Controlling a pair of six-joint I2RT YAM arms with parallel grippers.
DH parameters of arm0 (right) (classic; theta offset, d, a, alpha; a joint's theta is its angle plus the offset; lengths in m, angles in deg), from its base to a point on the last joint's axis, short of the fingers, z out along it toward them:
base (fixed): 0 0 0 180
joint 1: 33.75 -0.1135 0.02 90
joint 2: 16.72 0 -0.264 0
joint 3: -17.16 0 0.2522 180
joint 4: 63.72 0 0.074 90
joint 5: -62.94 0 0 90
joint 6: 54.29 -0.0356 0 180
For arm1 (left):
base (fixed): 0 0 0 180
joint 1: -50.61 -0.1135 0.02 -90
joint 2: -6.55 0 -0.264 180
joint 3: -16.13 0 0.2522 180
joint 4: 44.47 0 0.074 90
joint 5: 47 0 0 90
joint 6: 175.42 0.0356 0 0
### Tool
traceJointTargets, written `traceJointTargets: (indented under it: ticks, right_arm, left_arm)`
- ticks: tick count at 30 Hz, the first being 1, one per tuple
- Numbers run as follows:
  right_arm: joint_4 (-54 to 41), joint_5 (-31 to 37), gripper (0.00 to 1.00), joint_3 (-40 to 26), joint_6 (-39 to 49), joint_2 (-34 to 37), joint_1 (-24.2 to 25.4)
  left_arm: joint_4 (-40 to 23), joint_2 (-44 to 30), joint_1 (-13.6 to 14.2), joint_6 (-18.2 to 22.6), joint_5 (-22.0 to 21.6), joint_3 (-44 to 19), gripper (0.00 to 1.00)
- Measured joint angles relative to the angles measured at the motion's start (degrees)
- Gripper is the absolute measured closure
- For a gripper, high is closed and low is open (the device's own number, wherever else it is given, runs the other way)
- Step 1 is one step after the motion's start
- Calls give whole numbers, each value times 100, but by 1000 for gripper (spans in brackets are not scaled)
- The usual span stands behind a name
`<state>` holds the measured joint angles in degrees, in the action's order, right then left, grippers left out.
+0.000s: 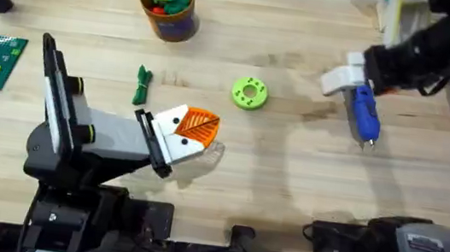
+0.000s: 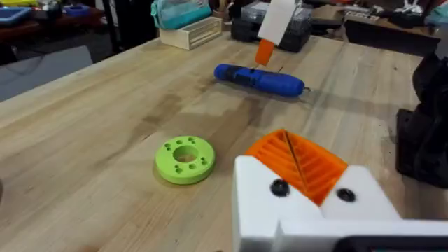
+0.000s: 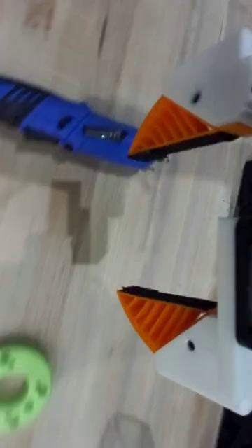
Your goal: Pick up the gripper from the table and insert it into the empty holder that is missing its gripper. Then pick up a screw, insert it into the mounting hole, and use the screwdriver to tighten it. Finally, clean up the table by picking up the vegetable and placing it into the bucket.
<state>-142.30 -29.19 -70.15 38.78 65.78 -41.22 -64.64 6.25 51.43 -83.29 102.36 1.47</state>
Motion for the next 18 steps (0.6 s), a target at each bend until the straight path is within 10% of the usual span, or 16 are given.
traceJointTargets:
  ticks: [7, 18]
  right_arm:
    - [680, 46, 7, 163, 646, 587, 1106]
    - [1845, 428, 6, 163, 1474, 1800, 1308]
  left_arm:
    - [1, -1, 0, 0, 0, 0, 991]
    - [4, 1, 0, 0, -26, 0, 991]
